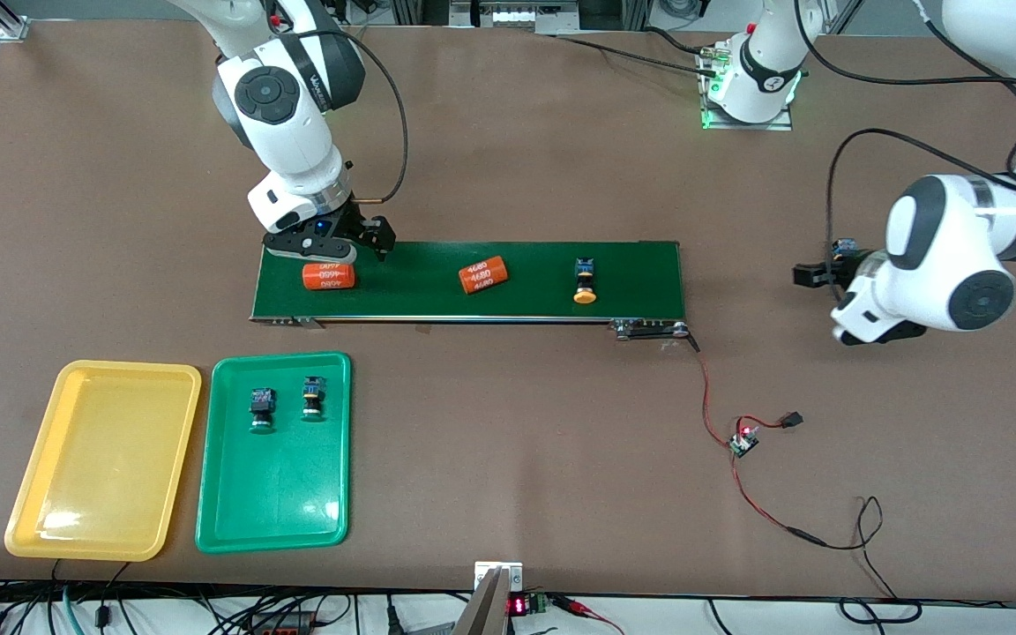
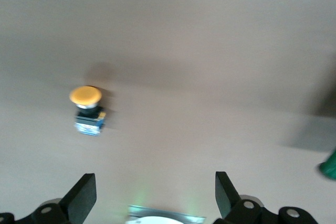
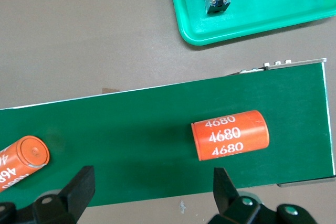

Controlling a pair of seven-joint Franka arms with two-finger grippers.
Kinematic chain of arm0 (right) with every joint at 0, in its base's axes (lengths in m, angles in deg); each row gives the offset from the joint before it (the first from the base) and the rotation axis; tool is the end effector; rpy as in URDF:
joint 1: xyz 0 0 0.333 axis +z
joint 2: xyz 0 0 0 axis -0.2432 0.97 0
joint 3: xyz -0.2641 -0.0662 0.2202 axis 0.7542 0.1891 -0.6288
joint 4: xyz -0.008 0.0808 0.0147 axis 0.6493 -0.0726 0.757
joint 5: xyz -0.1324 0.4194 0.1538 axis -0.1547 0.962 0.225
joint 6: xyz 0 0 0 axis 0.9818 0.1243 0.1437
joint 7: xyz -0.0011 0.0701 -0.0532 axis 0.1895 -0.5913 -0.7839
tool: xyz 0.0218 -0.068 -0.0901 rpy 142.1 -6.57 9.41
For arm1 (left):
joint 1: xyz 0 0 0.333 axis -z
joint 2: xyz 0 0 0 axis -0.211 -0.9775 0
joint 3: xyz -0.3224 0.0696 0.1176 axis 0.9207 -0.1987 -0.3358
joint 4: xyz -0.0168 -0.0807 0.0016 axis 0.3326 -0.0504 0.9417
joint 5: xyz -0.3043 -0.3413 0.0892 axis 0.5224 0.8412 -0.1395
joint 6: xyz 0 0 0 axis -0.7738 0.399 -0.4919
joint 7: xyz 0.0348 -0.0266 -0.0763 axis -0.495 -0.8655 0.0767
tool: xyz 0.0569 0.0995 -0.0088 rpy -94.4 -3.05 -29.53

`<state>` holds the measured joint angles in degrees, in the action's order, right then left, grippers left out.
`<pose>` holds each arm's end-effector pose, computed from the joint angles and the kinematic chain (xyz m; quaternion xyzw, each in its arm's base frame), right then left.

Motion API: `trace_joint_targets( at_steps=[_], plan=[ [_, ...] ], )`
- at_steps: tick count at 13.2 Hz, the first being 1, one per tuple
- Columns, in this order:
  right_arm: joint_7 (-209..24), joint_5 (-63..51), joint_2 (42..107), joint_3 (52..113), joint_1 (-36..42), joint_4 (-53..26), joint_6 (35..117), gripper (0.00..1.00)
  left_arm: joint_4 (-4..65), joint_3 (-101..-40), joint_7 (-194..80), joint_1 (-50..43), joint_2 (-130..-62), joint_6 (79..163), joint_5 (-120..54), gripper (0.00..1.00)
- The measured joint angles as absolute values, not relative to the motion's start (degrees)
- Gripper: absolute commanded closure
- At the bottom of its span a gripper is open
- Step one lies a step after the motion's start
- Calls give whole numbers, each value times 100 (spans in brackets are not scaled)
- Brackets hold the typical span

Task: Sort buttons by color to trays
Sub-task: 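Reach the left gripper to the remaining yellow-capped button and grasp it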

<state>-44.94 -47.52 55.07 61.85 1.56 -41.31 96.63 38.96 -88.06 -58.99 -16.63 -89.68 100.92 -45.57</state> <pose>0.5217 0.3061 0.3325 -0.9961 0.0727 -0.0490 0.0079 0.6251 0.0469 0.2817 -0.9631 -0.0579 0.2616 0.0269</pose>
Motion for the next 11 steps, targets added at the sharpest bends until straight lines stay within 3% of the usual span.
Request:
trace_joint_targets(
  at_steps=[4, 11],
  plan=[
    [-4494, -4753, 5513, 6185, 156, -4131, 9663, 0, 4299, -9596, -7131, -1695, -8977, 10549, -4577, 0],
    [-4494, -4753, 5522, 6186, 155, -4130, 9663, 0, 6408, -10016, -7857, -1719, -8627, 13652, -4596, 0]
  ],
)
